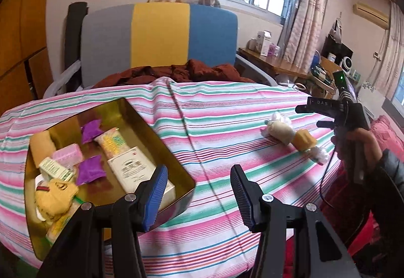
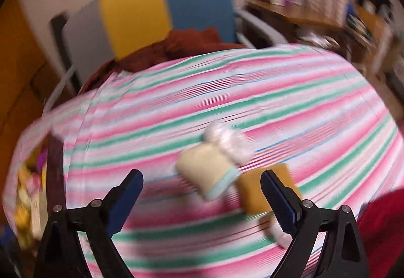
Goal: Organize objects
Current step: 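Move both grippers back to the remaining items on the cloth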
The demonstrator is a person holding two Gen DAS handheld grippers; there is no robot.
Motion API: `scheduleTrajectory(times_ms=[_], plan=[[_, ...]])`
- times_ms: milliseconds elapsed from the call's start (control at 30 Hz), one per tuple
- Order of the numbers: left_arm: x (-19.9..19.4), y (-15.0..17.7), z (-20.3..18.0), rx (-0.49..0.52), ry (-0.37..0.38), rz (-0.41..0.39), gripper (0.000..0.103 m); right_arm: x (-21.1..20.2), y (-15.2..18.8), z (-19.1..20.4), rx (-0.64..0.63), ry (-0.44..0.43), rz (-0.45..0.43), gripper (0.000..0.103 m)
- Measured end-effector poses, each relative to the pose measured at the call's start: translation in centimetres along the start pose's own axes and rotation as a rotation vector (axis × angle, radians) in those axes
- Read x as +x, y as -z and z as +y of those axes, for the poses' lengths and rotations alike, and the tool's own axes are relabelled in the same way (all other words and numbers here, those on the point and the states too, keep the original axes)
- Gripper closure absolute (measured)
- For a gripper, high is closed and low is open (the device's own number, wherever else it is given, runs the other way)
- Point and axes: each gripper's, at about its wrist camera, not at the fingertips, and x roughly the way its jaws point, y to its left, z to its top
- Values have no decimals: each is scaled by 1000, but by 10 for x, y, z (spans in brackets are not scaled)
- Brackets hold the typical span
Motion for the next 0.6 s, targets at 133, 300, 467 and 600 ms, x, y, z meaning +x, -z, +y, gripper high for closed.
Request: scheduleTrajectory(times_ms=[133,300,467,600], plan=[[13,-8,-16,22,39,29,51,5,1,-29,146,-2,1,4],[37,-17,-36,13,92,97,51,0,-2,-39,197,-8,-32,4],[67,-23,-52,-14,151,171,51,-5,-3,-46,239,-4,-67,1],[86,-29,-67,4,163,197,51,-6,-3,-51,277,-32,-79,0]])
